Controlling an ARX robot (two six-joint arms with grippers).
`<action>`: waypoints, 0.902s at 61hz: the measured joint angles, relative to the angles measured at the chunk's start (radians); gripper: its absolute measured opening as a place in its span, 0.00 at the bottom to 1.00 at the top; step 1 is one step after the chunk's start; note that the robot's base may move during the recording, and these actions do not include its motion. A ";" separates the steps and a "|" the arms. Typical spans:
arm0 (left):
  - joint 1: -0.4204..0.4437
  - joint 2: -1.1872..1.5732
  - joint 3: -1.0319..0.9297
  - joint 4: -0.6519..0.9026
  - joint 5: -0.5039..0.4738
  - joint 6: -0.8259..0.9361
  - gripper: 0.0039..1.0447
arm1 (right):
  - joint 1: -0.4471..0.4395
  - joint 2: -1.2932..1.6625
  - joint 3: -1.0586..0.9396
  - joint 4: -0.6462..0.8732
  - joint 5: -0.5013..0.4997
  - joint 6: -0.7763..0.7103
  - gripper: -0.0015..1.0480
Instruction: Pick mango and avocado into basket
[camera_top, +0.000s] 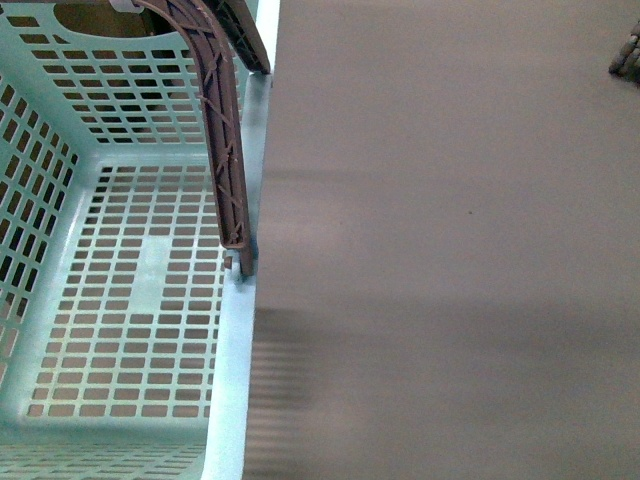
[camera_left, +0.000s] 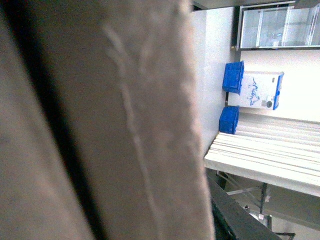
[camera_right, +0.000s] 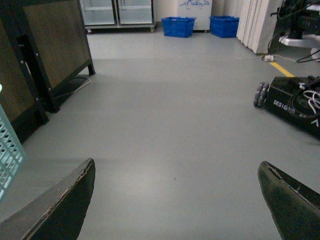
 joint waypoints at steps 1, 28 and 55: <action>0.000 0.000 0.000 0.000 0.000 0.000 0.28 | 0.000 0.000 0.000 0.000 0.000 0.000 0.92; 0.000 0.000 0.000 0.000 -0.002 0.000 0.27 | 0.000 0.000 0.000 0.000 0.001 0.000 0.92; 0.000 0.000 0.000 0.000 -0.002 0.000 0.27 | 0.000 0.000 0.000 0.000 0.000 0.000 0.92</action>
